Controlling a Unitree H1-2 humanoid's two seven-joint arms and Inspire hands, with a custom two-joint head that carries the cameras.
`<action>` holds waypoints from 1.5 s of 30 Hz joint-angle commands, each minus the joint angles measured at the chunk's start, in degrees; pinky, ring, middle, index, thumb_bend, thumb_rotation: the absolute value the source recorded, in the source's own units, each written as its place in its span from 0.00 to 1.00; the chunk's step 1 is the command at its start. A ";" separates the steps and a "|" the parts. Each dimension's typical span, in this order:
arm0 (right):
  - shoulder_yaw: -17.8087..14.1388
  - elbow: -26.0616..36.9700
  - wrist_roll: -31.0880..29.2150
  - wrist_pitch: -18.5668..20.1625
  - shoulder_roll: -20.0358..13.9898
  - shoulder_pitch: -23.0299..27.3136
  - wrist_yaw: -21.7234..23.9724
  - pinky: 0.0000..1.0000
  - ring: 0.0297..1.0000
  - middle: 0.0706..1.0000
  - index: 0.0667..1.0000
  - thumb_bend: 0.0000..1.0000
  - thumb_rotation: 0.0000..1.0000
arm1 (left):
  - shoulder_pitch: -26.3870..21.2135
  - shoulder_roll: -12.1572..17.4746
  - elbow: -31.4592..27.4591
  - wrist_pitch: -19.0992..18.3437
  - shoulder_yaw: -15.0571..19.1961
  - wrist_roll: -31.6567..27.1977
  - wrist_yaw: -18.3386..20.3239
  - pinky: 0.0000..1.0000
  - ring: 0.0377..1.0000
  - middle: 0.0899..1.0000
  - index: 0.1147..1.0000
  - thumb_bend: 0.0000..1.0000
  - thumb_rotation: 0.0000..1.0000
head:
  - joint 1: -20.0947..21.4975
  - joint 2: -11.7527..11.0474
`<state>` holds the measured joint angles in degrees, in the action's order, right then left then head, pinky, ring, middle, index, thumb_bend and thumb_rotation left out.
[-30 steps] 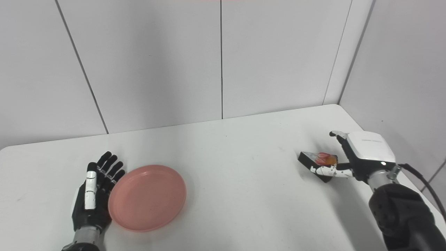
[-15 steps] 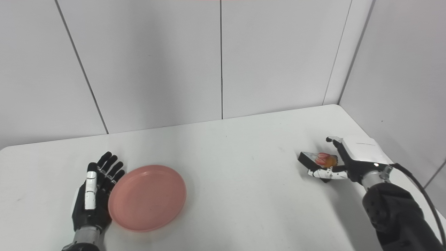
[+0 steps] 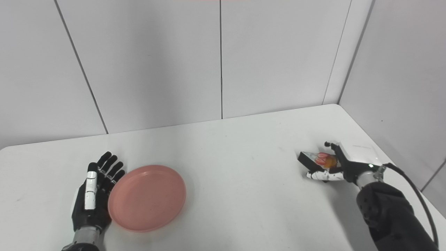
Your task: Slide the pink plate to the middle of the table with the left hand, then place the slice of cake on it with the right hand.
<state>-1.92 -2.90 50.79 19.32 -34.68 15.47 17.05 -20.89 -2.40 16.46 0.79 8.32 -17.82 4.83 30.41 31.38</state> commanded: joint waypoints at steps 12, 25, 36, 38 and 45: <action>0.98 -1.35 -3.98 -1.07 -1.52 2.60 -6.71 0.50 0.65 0.76 0.77 0.98 0.51 | 2.90 -0.07 1.87 -5.49 0.22 -0.13 -1.51 0.86 0.83 0.84 0.74 0.75 0.72 | -0.33 0.25; 2.36 -4.85 -6.81 -2.42 -1.63 2.34 -14.11 0.35 0.40 0.44 0.48 0.54 0.00 | 3.22 -0.05 1.37 -6.03 0.03 0.16 -1.51 0.85 0.84 0.84 0.74 0.74 0.73 | -0.34 0.51; 2.77 -3.53 -7.38 -0.84 -2.14 1.73 -14.06 0.36 0.41 0.46 0.47 0.52 0.00 | 3.46 -0.08 1.65 -5.87 -0.19 0.49 -1.52 0.87 0.83 0.85 0.75 0.74 0.74 | -0.34 0.51; 2.85 -2.90 -7.24 -1.20 -2.42 1.43 -14.12 0.36 0.40 0.46 0.47 0.52 0.00 | 3.63 -0.05 1.32 -6.03 -0.26 0.58 -1.54 0.86 0.83 0.85 0.74 0.74 0.75 | -0.53 0.78; 2.51 2.95 -7.07 -0.08 -2.52 0.64 -12.71 0.31 0.38 0.44 0.49 0.52 0.00 | 3.84 -0.36 1.00 -5.96 -0.42 0.48 -1.63 0.87 0.83 0.85 0.75 0.74 0.75 | -0.99 0.82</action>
<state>1.22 -3.12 43.31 18.36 -35.64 15.25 4.62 -20.13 -2.39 15.09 -0.55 7.89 -17.68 4.80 29.44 32.17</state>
